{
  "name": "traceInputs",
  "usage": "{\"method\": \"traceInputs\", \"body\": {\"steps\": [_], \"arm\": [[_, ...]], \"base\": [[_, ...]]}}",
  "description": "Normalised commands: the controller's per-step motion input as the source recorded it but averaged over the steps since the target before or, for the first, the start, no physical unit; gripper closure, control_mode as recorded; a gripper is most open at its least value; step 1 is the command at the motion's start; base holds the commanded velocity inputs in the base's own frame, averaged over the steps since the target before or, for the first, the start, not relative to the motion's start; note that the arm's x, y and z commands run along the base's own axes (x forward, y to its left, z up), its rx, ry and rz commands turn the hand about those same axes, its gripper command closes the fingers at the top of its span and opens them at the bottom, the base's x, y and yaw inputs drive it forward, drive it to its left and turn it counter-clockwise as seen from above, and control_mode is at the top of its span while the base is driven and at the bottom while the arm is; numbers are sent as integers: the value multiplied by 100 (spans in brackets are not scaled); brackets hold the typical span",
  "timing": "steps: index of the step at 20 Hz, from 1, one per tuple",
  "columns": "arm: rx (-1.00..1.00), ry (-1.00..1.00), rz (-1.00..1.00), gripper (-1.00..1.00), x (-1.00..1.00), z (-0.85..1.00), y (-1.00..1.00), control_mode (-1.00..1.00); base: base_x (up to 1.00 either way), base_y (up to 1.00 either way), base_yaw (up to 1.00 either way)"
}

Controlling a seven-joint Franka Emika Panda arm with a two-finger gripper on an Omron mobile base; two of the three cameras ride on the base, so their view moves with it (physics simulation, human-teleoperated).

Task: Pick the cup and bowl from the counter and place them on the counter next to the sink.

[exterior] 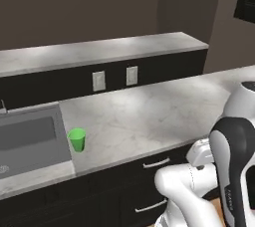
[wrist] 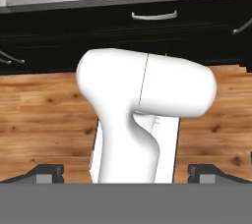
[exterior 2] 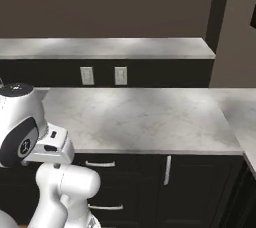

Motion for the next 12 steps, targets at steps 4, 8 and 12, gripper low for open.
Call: {"method": "traceInputs", "body": {"steps": [4, 8, 12], "arm": [[0, 0, 0, -100, 0, 0, 0, 100], [0, 0, 0, -100, 0, 0, 0, 100], [0, 0, 0, -100, 0, 0, 0, 100]], "base": [[0, -52, -35], [1, -35, -43], [10, 7, -46]]}}
